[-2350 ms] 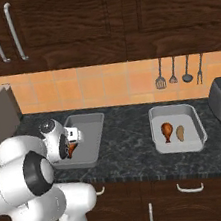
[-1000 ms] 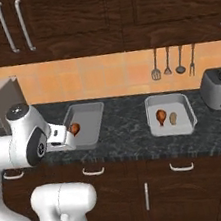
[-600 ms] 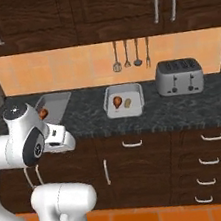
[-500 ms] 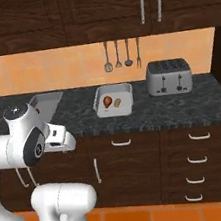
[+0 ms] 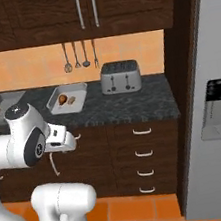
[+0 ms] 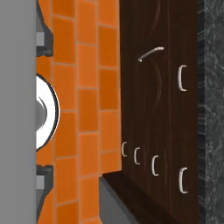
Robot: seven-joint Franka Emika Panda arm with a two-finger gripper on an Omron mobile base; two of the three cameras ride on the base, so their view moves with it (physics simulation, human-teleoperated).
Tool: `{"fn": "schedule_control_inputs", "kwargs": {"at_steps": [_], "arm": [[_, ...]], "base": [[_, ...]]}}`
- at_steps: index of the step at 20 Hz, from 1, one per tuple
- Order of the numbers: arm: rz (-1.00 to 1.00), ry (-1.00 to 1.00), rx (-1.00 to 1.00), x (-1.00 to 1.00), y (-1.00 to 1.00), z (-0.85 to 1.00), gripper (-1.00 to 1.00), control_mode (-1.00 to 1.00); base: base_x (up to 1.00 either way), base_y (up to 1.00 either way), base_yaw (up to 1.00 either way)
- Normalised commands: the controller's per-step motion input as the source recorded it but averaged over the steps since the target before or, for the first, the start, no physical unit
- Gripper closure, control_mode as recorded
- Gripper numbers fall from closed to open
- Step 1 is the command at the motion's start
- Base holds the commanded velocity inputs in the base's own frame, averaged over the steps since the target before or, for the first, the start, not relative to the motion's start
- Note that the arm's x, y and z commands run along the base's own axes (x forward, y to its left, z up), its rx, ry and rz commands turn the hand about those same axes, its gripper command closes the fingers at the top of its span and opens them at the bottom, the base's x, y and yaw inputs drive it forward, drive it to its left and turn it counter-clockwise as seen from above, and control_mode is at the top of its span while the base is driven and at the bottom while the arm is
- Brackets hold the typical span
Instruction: Place one sweet potato and one chicken drumstick in each tupperware on the nearby counter, to pack two identical lunches.
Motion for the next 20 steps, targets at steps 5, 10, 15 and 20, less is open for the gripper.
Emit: {"fn": "schedule_control_inputs", "kwargs": {"at_steps": [5,10,15,20], "arm": [[0.00,0.00,0.00,0.00,0.00,0.00,-1.00,1.00],[0.00,0.00,0.00,0.00,0.00,0.00,-1.00,1.00],[0.00,0.00,0.00,0.00,0.00,0.00,-1.00,1.00],[0.00,0.00,0.00,0.00,0.00,0.00,-1.00,1.00]], "base": [[-0.05,-1.00,-0.01],[0.00,-1.00,-0.02],[0.07,-1.00,0.00],[0.14,-0.99,0.00]]}}
